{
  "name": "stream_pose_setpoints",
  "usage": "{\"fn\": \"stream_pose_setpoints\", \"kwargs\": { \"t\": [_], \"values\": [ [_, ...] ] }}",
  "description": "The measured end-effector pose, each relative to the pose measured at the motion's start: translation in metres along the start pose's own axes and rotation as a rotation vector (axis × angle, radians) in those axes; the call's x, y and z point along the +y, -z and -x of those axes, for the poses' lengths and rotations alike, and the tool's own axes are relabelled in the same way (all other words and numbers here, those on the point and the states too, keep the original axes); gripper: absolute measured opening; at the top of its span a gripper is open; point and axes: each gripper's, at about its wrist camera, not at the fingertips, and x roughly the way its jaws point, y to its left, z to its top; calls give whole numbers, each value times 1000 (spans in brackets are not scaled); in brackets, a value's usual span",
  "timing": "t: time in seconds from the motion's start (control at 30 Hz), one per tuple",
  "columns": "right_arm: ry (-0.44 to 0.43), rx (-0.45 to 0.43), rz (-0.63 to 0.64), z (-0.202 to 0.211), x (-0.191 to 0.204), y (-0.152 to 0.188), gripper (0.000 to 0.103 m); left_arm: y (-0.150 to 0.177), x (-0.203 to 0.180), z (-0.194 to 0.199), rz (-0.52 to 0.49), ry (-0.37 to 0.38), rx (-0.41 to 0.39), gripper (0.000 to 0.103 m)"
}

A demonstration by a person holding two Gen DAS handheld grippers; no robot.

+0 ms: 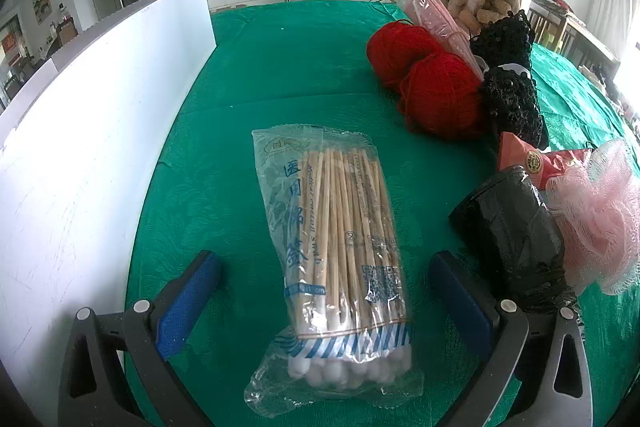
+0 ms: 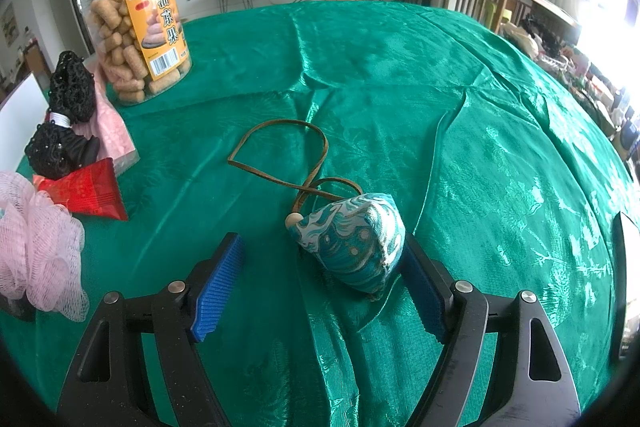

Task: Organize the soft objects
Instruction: 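Grasp the bag of cotton swabs with the left tool while the right tool holds the pouch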

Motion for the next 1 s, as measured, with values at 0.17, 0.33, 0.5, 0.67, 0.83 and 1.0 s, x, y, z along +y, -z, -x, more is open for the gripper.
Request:
{"fn": "stream_pose_setpoints", "kwargs": {
  "t": [0.17,0.33,0.5,0.67,0.83,1.0],
  "values": [
    [0,0,0,0,0,0,80,0,0,0,0,0,0,103],
    [0,0,0,0,0,0,80,0,0,0,0,0,0,103],
    [0,0,0,0,0,0,80,0,0,0,0,-1,0,103],
    [1,0,0,0,0,0,80,0,0,0,0,-1,0,103],
    [-15,-4,-7,0,-1,0,81,0,0,0,0,-1,0,103],
    [-128,-34,-83,6,-18,2,82,0,0,0,0,0,1,103]
  ]
}}
